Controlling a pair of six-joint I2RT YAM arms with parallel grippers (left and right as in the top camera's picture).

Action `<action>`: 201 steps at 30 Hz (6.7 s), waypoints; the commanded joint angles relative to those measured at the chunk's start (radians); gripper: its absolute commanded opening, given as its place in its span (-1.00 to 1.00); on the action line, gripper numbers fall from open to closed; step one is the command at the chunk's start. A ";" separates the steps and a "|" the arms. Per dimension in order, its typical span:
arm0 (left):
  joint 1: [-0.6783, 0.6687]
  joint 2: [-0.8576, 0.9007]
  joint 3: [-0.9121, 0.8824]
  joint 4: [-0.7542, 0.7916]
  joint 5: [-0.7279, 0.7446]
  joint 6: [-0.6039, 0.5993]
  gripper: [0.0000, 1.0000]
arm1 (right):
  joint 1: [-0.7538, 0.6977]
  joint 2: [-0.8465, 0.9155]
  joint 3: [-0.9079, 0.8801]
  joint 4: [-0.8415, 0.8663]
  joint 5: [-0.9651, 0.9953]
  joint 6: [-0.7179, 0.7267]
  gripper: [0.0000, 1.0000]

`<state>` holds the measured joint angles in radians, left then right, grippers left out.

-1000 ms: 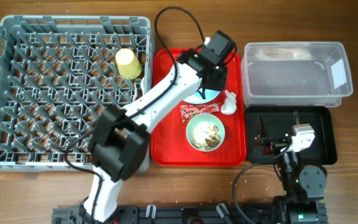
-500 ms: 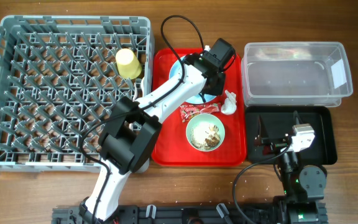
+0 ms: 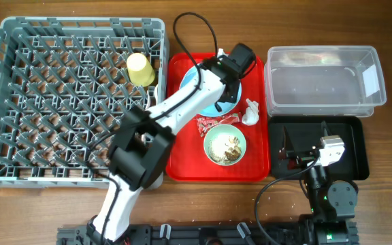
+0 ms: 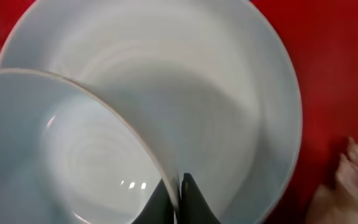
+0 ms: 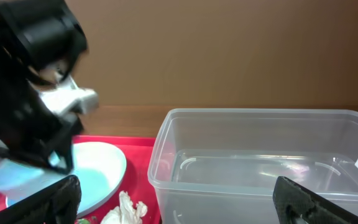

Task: Sort waste into correct bins and load items into the dishwasher rack
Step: 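Carry the light-blue bowl into the rack and release it, then return the left gripper toward the light-blue plate on the tray, then grasp the light-blue plate edge with the left gripper and lift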

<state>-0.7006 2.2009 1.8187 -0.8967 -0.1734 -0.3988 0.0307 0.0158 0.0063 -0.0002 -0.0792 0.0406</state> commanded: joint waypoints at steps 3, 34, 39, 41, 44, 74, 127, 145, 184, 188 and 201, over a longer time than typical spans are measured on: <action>0.172 -0.441 0.075 -0.151 0.487 0.085 -0.92 | -0.005 -0.006 -0.001 0.005 -0.015 0.012 1.00; 0.927 -0.517 -0.822 0.361 1.691 0.301 -0.92 | -0.005 -0.006 -0.001 0.005 -0.015 0.012 0.99; 0.938 -0.517 -0.822 0.377 1.460 0.260 -0.92 | -0.005 -0.006 -0.001 0.005 -0.015 0.011 0.99; 0.938 -0.517 -0.822 0.362 1.353 0.260 -0.92 | -0.005 -0.006 -0.001 0.005 -0.015 0.012 0.99; 0.938 -0.517 -0.822 0.362 1.349 0.259 -0.69 | -0.005 -0.006 -0.001 0.005 -0.015 0.012 1.00; 0.308 -0.682 -0.768 0.189 0.009 0.024 -0.83 | -0.005 -0.006 -0.001 0.005 -0.015 0.012 1.00; 0.313 -0.607 -0.761 0.120 0.237 -0.081 -0.59 | -0.005 -0.006 -0.001 0.005 -0.015 0.012 0.99; 0.251 -0.755 -0.451 0.075 0.154 -0.028 0.16 | -0.005 -0.006 -0.001 0.005 -0.015 0.012 0.99; 0.095 -0.198 -0.465 0.317 -0.098 -0.142 0.91 | -0.005 -0.006 -0.001 0.005 -0.015 0.012 1.00; 0.094 -0.158 -0.465 0.341 -0.026 -0.141 0.29 | -0.005 -0.006 -0.001 0.005 -0.015 0.011 0.99; 0.107 -0.192 -0.409 0.354 -0.082 -0.069 -0.92 | -0.005 -0.006 -0.001 0.005 -0.015 0.012 1.00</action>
<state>-0.6071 2.0552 1.3705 -0.5117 -0.2138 -0.5346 0.0307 0.0154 0.0063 -0.0002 -0.0792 0.0406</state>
